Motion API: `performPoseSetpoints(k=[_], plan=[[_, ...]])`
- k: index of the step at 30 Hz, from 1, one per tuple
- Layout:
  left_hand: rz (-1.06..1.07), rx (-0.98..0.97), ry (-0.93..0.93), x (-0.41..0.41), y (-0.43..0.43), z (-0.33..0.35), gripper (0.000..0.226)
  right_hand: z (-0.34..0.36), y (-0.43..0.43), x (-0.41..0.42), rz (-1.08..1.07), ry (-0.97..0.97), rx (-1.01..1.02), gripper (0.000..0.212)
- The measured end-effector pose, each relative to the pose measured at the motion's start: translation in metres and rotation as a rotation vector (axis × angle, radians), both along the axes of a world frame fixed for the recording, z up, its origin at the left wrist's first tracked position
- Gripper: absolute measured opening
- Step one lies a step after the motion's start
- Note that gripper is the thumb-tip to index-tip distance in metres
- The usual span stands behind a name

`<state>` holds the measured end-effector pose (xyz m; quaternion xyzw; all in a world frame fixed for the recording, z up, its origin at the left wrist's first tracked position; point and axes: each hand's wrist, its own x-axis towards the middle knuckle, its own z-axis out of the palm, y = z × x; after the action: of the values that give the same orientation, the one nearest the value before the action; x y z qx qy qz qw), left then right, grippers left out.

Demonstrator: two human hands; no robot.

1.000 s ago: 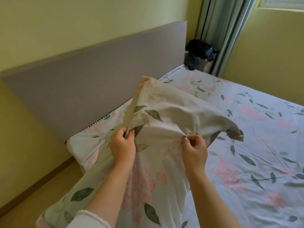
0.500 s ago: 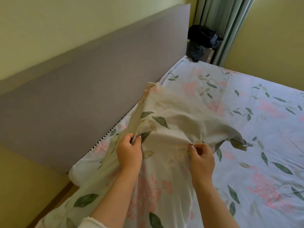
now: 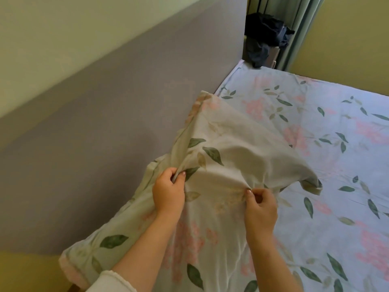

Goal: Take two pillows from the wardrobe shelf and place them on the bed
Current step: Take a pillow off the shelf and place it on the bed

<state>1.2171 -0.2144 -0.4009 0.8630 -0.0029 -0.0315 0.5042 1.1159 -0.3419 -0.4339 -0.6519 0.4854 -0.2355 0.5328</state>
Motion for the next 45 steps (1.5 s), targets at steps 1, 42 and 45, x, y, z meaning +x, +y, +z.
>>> performPoseSetpoints(k=[1,42,45], plan=[[-0.002,0.009,0.005,0.003,-0.003,-0.005,0.015,-0.005,-0.003,0.003,-0.004,-0.001,0.004,0.019],[-0.442,0.360,0.544,0.135,0.045,-0.228,0.099,-0.222,-0.004,0.049,-0.197,0.196,0.433,0.092],[-0.446,0.304,0.594,0.143,0.030,-0.219,0.089,-0.219,-0.006,0.054,-0.132,0.152,0.400,0.086]])
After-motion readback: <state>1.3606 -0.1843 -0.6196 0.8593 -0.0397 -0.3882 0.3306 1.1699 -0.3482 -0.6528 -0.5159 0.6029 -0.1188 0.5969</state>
